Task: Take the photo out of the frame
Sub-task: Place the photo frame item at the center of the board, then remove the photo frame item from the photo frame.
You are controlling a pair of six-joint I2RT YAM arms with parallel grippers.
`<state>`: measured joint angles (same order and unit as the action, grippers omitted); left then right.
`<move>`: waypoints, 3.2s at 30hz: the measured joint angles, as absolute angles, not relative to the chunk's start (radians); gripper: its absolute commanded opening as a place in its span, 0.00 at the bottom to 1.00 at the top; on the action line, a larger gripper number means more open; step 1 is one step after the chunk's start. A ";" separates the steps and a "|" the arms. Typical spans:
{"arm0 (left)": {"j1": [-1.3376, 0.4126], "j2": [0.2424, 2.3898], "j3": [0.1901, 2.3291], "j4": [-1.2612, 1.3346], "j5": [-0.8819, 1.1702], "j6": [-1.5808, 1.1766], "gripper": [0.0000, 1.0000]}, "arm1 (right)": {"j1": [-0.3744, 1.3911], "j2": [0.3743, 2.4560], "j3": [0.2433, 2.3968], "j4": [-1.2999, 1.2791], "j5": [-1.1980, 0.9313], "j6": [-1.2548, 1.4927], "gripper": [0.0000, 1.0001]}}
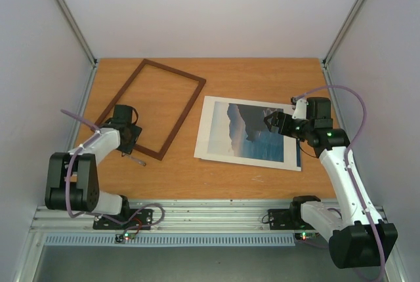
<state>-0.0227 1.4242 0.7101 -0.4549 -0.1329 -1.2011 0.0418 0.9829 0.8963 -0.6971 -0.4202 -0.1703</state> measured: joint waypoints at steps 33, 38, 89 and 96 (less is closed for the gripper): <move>-0.741 1.151 0.760 -0.482 -0.041 -0.721 0.98 | -0.186 1.043 0.760 -0.744 -0.170 -0.059 0.98; -0.831 1.314 0.786 -0.428 -0.035 -0.705 0.98 | -0.277 1.107 0.706 -0.708 -0.226 -0.030 0.97; -0.832 1.524 0.847 -0.337 0.033 -0.691 0.98 | -0.155 1.233 0.751 -0.824 -0.189 -0.015 0.98; -0.888 1.534 0.837 -0.312 0.111 -0.707 0.97 | -0.177 1.285 0.751 -0.858 -0.130 -0.016 0.98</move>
